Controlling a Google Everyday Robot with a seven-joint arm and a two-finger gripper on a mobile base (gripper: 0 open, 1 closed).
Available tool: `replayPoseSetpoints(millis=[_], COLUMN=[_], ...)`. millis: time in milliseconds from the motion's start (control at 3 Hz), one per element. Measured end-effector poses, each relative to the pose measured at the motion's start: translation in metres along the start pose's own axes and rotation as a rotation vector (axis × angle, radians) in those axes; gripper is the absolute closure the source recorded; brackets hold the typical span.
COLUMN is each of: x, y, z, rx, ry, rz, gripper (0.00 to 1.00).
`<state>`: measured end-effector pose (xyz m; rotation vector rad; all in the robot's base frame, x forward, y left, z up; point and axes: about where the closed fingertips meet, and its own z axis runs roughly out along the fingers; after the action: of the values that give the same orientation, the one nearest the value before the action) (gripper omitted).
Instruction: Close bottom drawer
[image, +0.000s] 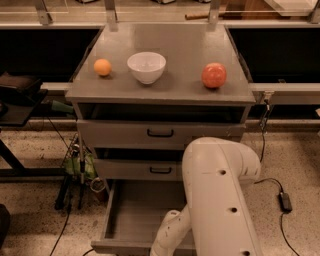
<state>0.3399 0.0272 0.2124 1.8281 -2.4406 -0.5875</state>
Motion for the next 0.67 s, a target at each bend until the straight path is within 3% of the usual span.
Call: replayPoseSetpoints(millis=[333, 667], x=[0.015, 0.027], y=[-0.001, -0.002], z=[0.033, 0.059], rx=[-0.030, -0.049], ry=[0.031, 0.056], rz=[0.104, 0.168], gripper=[0.87, 1.00])
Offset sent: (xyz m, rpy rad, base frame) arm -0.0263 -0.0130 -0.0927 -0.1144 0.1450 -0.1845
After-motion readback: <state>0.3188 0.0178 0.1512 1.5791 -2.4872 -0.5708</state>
